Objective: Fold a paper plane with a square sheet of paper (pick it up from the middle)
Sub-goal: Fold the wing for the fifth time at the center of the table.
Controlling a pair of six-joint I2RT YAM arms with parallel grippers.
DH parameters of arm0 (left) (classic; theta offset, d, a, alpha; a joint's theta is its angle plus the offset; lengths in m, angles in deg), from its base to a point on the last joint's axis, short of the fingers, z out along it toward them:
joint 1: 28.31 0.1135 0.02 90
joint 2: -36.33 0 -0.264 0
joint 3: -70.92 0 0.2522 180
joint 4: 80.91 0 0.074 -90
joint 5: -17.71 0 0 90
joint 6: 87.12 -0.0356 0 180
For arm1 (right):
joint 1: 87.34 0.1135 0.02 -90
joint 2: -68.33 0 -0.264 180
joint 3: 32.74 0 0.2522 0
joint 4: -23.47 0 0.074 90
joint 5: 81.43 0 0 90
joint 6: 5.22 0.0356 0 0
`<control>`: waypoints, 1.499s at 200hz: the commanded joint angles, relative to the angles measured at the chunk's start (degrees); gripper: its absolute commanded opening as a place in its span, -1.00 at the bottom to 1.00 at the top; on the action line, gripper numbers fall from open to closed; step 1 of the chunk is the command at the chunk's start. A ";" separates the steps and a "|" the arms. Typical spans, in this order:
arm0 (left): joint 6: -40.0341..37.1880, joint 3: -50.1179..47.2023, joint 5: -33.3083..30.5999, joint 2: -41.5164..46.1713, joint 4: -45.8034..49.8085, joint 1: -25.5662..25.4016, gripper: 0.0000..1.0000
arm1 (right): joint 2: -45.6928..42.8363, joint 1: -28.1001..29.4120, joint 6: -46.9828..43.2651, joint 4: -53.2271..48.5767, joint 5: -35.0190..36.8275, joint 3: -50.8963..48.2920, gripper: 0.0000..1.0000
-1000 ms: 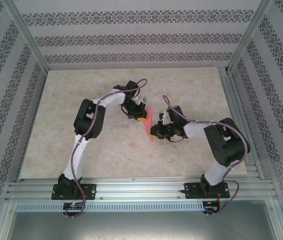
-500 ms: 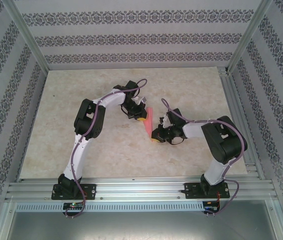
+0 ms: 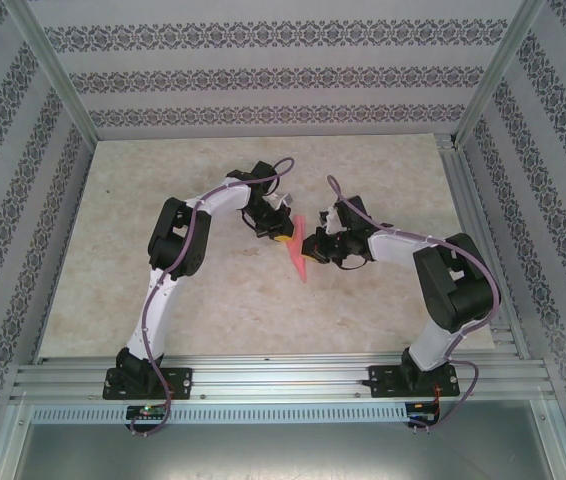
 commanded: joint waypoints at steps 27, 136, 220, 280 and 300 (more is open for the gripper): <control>-1.30 0.94 -2.09 -2.61 1.09 1.07 -0.84 | 7.53 -0.06 -1.38 1.71 -0.45 4.49 -0.85; -1.94 1.91 -0.82 -3.41 1.44 1.05 -0.81 | 6.49 -0.50 -4.03 -3.96 2.56 7.95 -0.83; -1.95 2.35 -0.22 -3.31 1.41 1.03 -0.80 | 13.34 -1.91 -3.73 -3.80 3.78 16.47 -0.87; -2.05 3.35 0.25 -3.75 1.63 1.02 -0.79 | 18.78 -2.08 -5.12 -6.54 7.86 17.13 -0.88; -2.20 3.32 0.46 -3.81 1.74 1.00 -0.79 | 18.05 -2.00 -5.83 -8.60 10.07 17.43 -0.88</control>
